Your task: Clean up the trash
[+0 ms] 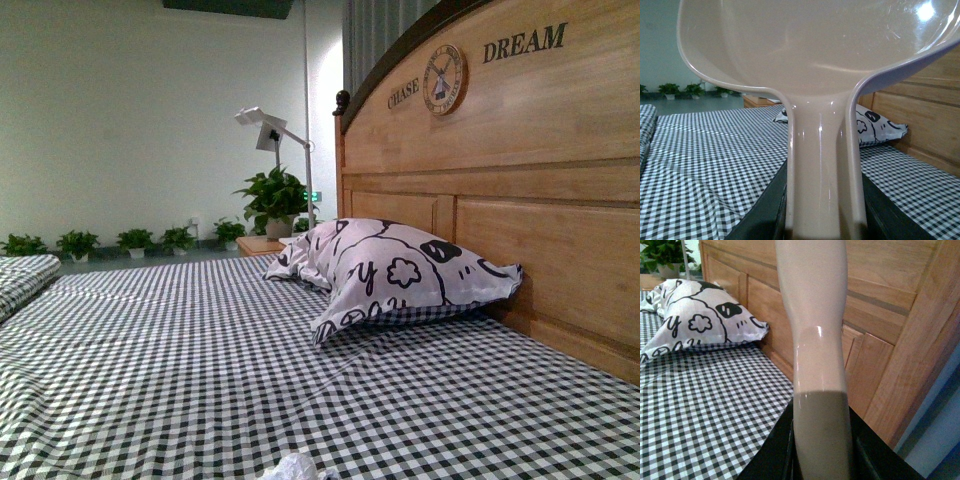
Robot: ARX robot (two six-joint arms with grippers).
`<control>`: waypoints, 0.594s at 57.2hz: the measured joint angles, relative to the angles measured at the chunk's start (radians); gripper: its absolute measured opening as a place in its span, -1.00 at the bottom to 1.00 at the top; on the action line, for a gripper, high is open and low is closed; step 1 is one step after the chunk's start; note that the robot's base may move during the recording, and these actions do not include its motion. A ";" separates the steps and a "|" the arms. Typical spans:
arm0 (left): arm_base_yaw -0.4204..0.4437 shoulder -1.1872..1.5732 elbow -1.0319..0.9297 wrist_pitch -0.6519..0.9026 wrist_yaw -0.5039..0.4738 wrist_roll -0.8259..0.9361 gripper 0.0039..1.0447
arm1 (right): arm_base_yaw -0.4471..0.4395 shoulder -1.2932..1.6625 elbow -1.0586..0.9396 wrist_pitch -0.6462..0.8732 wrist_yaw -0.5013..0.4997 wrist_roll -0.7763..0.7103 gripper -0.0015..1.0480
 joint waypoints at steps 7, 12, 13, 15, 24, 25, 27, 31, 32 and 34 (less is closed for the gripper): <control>0.052 0.157 0.192 -0.483 0.034 0.249 -0.50 | 0.000 0.000 0.000 0.000 -0.003 0.000 -0.61; 0.070 0.252 0.202 -0.597 0.105 0.435 -0.50 | 0.000 0.000 0.000 0.000 -0.002 0.000 -0.61; 0.073 0.274 0.202 -0.610 0.122 0.484 -0.50 | 0.000 0.000 0.000 0.000 -0.002 0.000 -0.61; 0.077 0.304 0.203 -0.629 0.145 0.556 -0.50 | 0.000 0.000 0.000 0.000 -0.003 0.000 -0.61; 0.102 0.468 0.229 -0.694 0.164 0.916 -0.51 | 0.000 0.000 0.000 0.000 -0.003 0.000 -0.61; 0.102 0.480 0.230 -0.690 0.158 0.937 -0.51 | 0.000 0.000 0.000 0.000 -0.003 0.000 -0.61; 0.101 0.526 0.232 -0.680 0.135 1.001 -0.51 | 0.000 0.000 0.000 0.000 -0.003 0.000 -0.61; 0.097 0.587 0.234 -0.669 0.100 1.106 -0.51 | 0.000 0.000 0.000 0.000 -0.003 0.000 -0.61; 0.095 0.605 0.234 -0.668 0.090 1.134 -0.51 | 0.000 0.000 0.000 0.000 -0.003 0.000 -0.61; 0.090 0.629 0.235 -0.665 0.072 1.164 -0.51 | 0.000 0.000 0.000 0.000 -0.003 0.000 -0.61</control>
